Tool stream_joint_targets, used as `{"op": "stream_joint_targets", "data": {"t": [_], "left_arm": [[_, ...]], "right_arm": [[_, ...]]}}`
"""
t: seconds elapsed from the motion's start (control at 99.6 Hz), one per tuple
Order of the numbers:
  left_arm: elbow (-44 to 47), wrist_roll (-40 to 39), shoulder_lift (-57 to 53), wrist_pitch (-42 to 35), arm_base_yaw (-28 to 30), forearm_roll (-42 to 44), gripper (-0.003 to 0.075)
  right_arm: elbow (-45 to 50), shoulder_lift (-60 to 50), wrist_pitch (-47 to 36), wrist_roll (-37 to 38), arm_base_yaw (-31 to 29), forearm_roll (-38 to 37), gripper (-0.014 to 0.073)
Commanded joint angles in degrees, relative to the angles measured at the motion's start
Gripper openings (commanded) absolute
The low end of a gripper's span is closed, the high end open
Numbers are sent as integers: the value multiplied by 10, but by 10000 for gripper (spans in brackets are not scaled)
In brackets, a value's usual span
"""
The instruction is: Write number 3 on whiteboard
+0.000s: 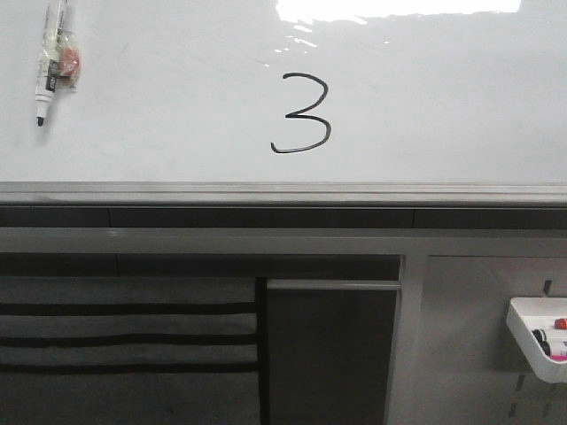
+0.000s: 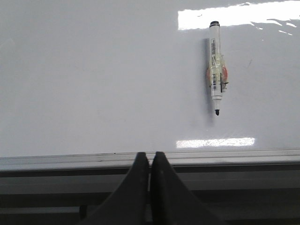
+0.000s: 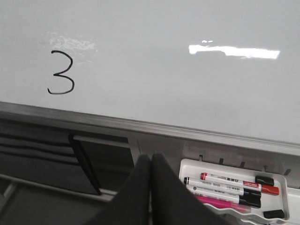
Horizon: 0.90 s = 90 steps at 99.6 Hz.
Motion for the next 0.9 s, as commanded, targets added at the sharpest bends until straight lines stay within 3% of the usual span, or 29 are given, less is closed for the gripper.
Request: {"op": "stream_joint_targets", "data": {"t": [0.0,0.281,0.562,0.894], "left_arm": [[1,-6,-17,-49,2,-1,-18],[1,-6,-17,-49,2,-1,-18],[1,-6,-17,-49,2,-1,-18],[1,-6,-17,-49,2,-1,-18]], "right_arm": [[34,-37,-102,0,-32,20,-74],[265,-194,-291,0,-120,52,-74],[397,-222,-442,0,-125,67,-74],[396,-222,-437,0,-125,68,-74]]}}
